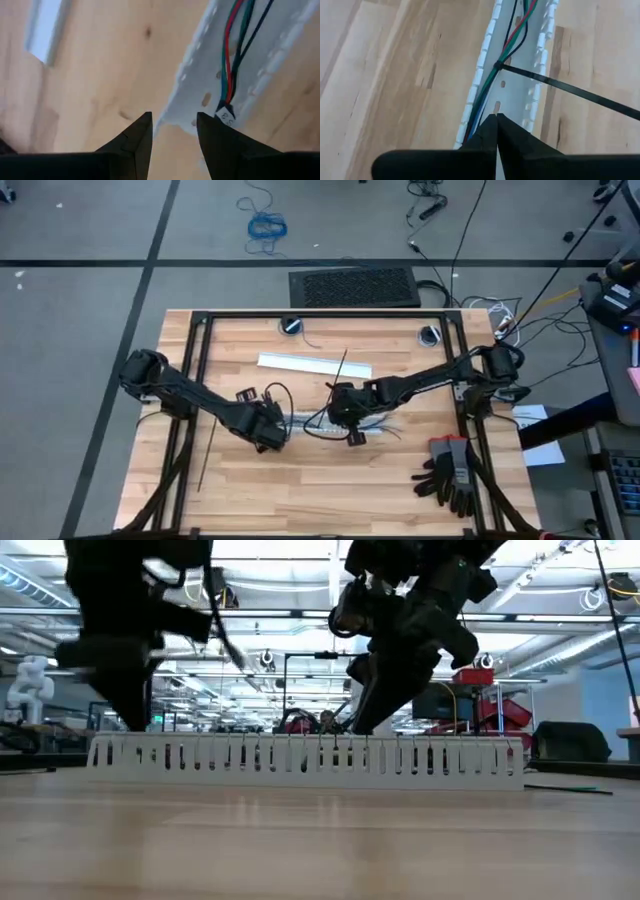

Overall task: Ziptie cables
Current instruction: Put the cable wire into the cable duct

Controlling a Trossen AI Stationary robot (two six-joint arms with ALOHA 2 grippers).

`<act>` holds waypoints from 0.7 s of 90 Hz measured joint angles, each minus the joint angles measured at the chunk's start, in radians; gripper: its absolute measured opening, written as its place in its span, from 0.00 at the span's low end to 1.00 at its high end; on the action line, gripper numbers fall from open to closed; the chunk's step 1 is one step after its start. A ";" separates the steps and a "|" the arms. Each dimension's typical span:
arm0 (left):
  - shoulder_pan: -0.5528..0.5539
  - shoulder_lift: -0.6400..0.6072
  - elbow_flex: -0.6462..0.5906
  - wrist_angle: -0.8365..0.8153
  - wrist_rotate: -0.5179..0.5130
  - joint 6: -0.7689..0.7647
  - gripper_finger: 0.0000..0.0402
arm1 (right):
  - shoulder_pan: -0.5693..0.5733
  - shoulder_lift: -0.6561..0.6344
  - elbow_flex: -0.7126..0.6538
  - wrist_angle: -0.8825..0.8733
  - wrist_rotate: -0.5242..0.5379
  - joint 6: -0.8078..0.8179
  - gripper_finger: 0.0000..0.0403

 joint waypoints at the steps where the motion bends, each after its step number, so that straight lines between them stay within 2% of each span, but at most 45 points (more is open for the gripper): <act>1: 0.000 0.000 -0.006 0.002 0.001 -0.001 0.38 | 0.000 0.000 0.000 -0.001 0.000 0.002 0.00; 9: -0.001 0.000 -0.034 -0.007 0.004 -0.056 0.38 | 0.001 0.000 0.000 -0.001 0.000 0.015 0.00; 20: -0.015 0.000 -0.043 -0.129 0.007 -0.140 0.38 | 0.001 0.000 0.000 -0.009 0.000 0.024 0.00; 35: -0.042 -0.002 -0.008 -0.145 0.015 -0.177 0.38 | 0.001 0.000 0.000 -0.010 0.000 0.027 0.00; 42: -0.063 -0.006 0.050 -0.141 -0.043 -0.172 0.38 | 0.001 0.000 0.000 0.001 0.000 0.027 0.00; 53: -0.088 -0.007 0.149 -0.127 -0.202 -0.098 0.38 | 0.001 -0.002 0.000 0.035 0.000 0.027 0.00; 58: -0.095 -0.010 0.167 -0.067 -0.277 -0.028 0.38 | 0.001 -0.004 0.000 0.068 0.000 0.027 0.00; 63: -0.093 -0.009 0.164 0.032 -0.310 0.060 0.38 | 0.001 -0.008 0.000 0.103 0.000 0.027 0.00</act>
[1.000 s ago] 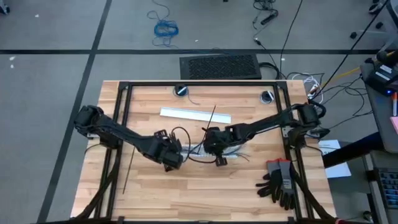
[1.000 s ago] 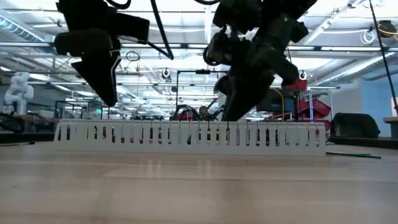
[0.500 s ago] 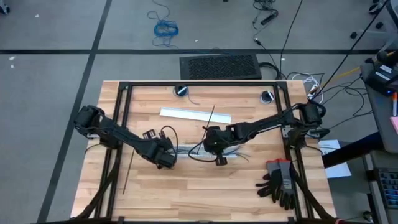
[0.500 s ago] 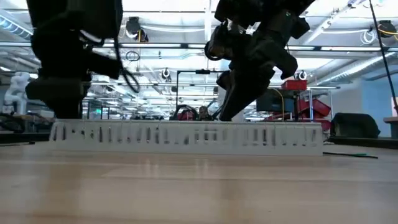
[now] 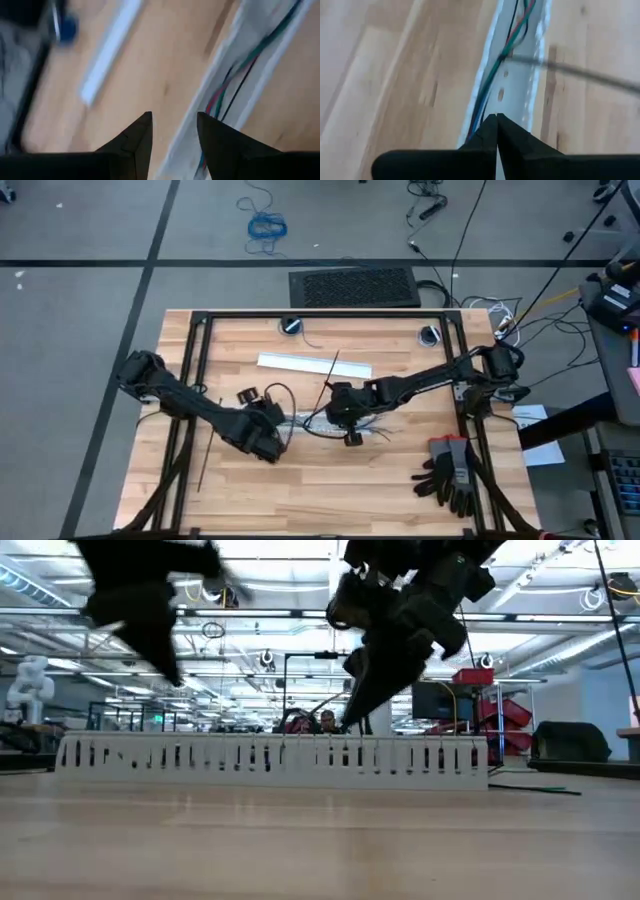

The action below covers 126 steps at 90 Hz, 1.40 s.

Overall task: Ziptie cables
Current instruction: Put the cable wire into the cable duct

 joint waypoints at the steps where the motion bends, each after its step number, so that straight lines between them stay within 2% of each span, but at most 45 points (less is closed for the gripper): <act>1: 0.001 0.000 -0.003 0.022 -0.003 0.020 0.38 | 0.000 0.000 0.000 0.006 0.000 0.000 0.00; 13: 0.030 0.001 -0.105 0.374 -0.053 0.210 0.38 | 0.001 -0.002 0.000 0.063 0.000 0.008 0.00; 25: 0.061 0.002 -0.242 0.691 -0.052 0.316 0.38 | 0.010 -0.002 0.000 0.072 0.001 0.019 0.00; 40: 0.100 0.002 -0.365 0.914 0.008 0.398 0.38 | 0.034 -0.002 0.000 0.062 -0.001 0.017 0.00; 55: 0.136 0.002 -0.436 1.121 0.136 0.495 0.38 | 0.044 -0.002 0.000 0.061 -0.001 0.013 0.00; 75: 0.187 0.002 -0.447 1.137 0.158 0.543 0.37 | 0.043 -0.002 0.000 0.068 -0.001 0.014 0.00; 84: 0.201 0.002 -0.447 1.133 0.173 0.558 0.33 | 0.036 -0.002 0.000 0.071 -0.001 0.014 0.00; 104: 0.214 0.002 -0.447 1.165 0.291 0.637 0.23 | 0.014 -0.002 0.000 0.071 0.000 0.014 0.00; 126: 0.239 0.021 -0.447 1.182 0.318 0.676 0.21 | 0.005 -0.001 0.000 0.073 -0.001 0.013 0.00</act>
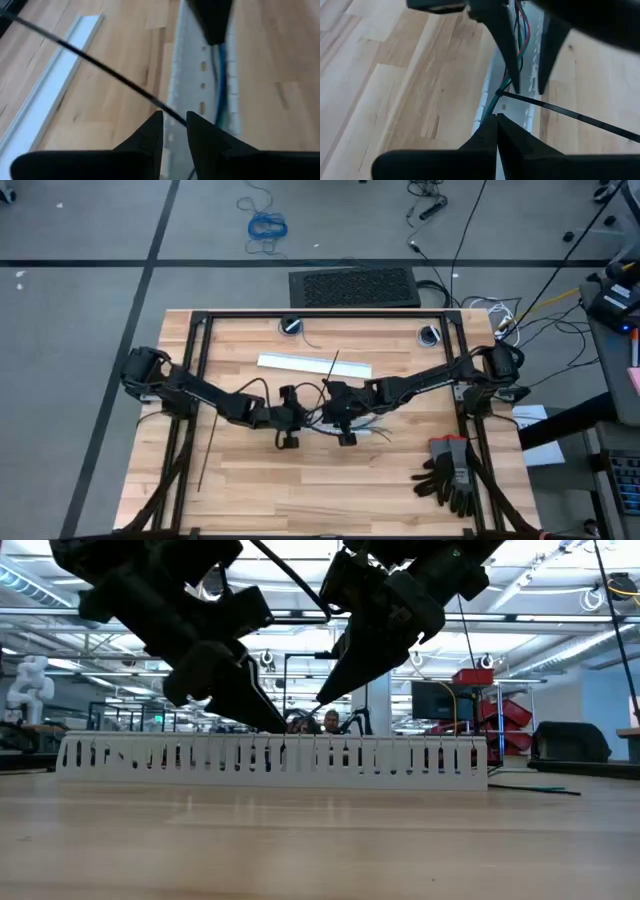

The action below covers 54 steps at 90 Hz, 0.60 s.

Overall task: Ziptie cables
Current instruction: Put the cable wire into the cable duct

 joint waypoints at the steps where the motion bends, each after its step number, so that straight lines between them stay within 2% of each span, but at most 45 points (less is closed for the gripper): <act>1: 0.002 0.002 0.000 -0.002 0.000 0.000 0.21 | 0.000 0.000 0.000 0.000 0.000 0.000 0.00; 28: 0.025 0.052 0.000 0.038 0.000 0.003 0.20 | 0.000 0.000 0.000 0.000 -0.004 0.001 0.00; 44: 0.017 0.053 0.000 0.049 0.000 0.009 0.04 | -0.013 0.000 0.000 0.018 -0.004 -0.002 0.00; 54: 0.015 0.053 0.000 0.050 0.000 0.000 0.03 | -0.035 0.001 0.000 0.062 -0.005 -0.009 0.00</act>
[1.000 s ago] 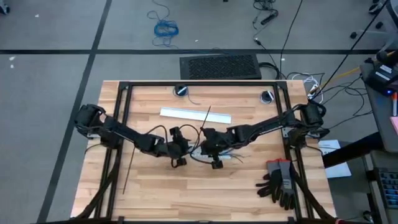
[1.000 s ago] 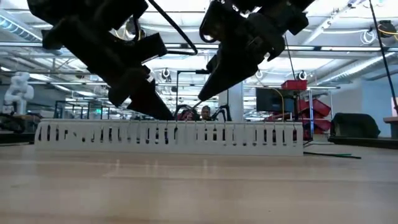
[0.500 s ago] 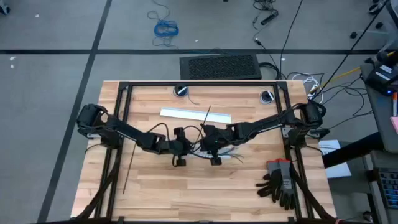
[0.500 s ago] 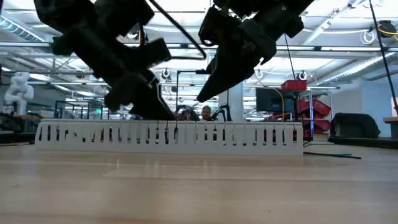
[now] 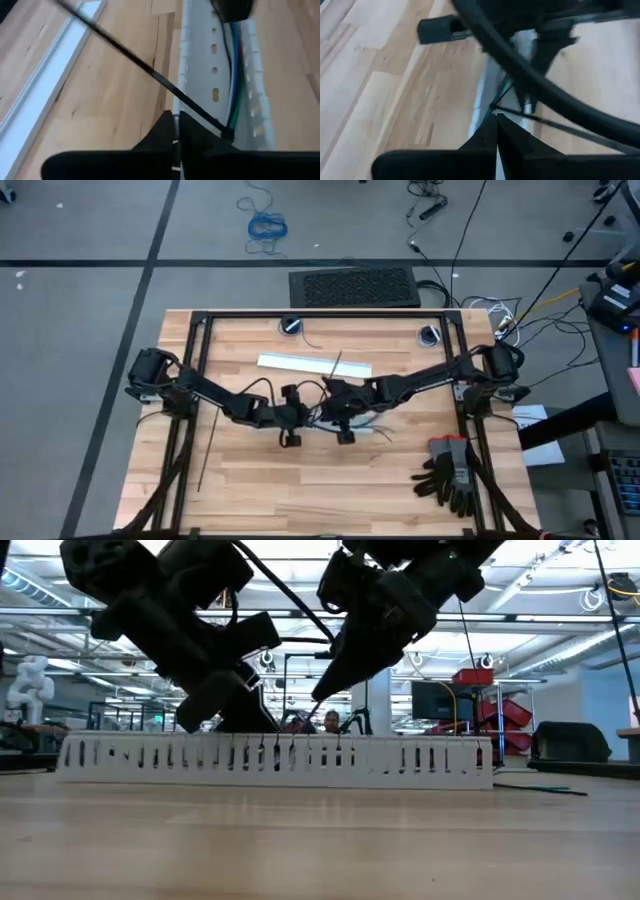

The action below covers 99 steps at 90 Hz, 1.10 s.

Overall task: Ziptie cables
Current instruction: Put the cable wire into the cable duct

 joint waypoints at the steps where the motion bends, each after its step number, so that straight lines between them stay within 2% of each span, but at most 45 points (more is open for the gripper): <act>1: 0.000 0.000 0.000 0.000 0.000 -0.001 0.03 | -0.003 0.001 0.000 0.007 0.000 0.000 0.00; 23: -0.009 0.005 -0.001 0.004 -0.008 -0.019 0.01 | -0.054 0.045 0.000 0.077 -0.043 0.002 0.00; 50: -0.030 0.096 0.005 0.060 -0.033 -0.015 0.01 | -0.063 0.108 0.000 0.078 -0.053 0.019 0.00; 81: -0.105 0.116 0.006 0.068 -0.190 0.167 0.01 | -0.062 0.145 0.005 0.099 -0.059 0.046 0.00; 99: -0.132 0.117 0.006 0.064 -0.214 0.277 0.01 | -0.062 0.145 0.005 0.087 -0.056 0.052 0.00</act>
